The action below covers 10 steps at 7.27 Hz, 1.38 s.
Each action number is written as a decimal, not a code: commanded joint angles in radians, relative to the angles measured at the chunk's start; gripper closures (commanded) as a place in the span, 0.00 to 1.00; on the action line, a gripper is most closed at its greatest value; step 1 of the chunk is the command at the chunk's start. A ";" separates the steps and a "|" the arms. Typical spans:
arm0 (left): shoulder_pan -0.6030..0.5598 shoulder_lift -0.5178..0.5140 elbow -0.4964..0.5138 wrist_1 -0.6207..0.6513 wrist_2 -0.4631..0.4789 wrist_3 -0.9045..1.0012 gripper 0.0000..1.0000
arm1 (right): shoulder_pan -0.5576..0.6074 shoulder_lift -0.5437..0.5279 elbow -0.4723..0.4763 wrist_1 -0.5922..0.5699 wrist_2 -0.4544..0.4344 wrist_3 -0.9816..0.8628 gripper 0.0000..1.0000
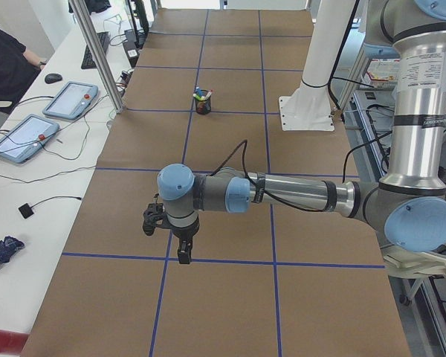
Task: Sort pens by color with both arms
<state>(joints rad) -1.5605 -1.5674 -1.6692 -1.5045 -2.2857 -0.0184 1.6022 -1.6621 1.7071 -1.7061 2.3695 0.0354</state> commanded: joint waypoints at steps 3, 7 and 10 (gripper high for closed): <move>0.000 0.000 0.002 0.000 0.002 0.000 0.00 | 0.009 0.001 0.011 0.006 0.004 0.017 0.00; 0.002 -0.006 0.002 0.006 0.003 -0.012 0.00 | 0.009 0.015 0.011 0.006 0.004 0.018 0.00; 0.002 -0.017 0.000 0.016 -0.003 -0.012 0.00 | 0.013 0.019 0.011 0.002 0.000 0.018 0.00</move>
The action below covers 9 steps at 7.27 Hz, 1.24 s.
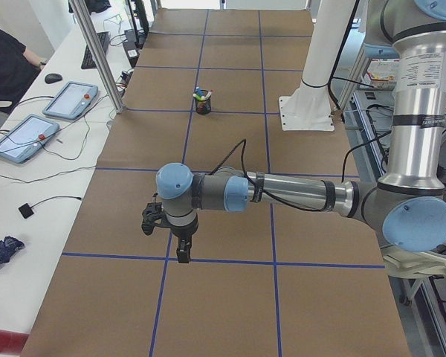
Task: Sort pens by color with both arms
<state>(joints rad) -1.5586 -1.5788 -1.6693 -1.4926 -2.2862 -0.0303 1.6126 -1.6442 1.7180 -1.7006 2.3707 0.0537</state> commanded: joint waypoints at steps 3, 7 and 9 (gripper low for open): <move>0.000 0.010 -0.023 -0.005 -0.028 -0.002 0.00 | 0.003 0.020 0.006 -0.013 -0.001 0.000 0.00; 0.014 -0.067 -0.010 0.000 -0.029 0.003 0.00 | 0.001 0.014 0.002 -0.001 0.016 -0.006 0.00; 0.031 -0.066 0.002 -0.074 -0.076 -0.004 0.00 | 0.001 0.020 0.009 -0.001 0.030 0.000 0.00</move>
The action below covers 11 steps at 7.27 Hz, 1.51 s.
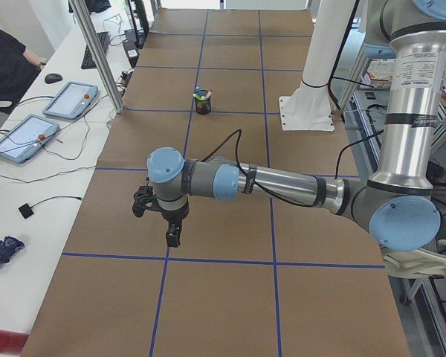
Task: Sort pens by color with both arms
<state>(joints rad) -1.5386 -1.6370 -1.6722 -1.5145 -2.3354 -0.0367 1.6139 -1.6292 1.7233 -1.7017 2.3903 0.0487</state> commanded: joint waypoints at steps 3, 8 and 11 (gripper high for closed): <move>0.086 -0.065 0.028 -0.102 -0.030 0.012 0.01 | 0.000 0.009 0.018 -0.001 0.030 0.005 0.00; 0.123 -0.164 0.005 -0.098 -0.027 0.011 0.01 | -0.005 0.037 0.022 -0.001 0.029 0.062 0.00; 0.248 -0.292 -0.012 -0.090 -0.025 0.000 0.01 | -0.005 0.025 0.021 0.001 0.090 0.060 0.00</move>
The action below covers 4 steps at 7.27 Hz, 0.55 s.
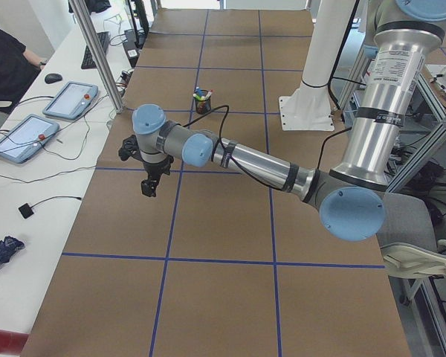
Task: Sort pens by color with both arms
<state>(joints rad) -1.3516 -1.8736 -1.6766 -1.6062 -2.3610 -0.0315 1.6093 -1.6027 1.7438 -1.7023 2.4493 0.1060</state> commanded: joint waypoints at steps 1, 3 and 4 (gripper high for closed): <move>0.121 -0.062 -0.046 0.002 0.000 -0.005 0.01 | 0.001 0.000 -0.001 0.001 0.028 0.003 0.00; 0.245 -0.172 -0.075 0.003 0.000 -0.072 0.01 | 0.000 0.007 0.003 -0.003 0.030 0.006 0.00; 0.356 -0.256 -0.063 0.002 0.029 -0.217 0.01 | 0.001 0.007 0.003 -0.005 0.031 0.006 0.00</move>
<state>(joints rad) -1.1050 -2.0398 -1.7450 -1.6039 -2.3533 -0.1217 1.6097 -1.5969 1.7459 -1.7050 2.4788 0.1112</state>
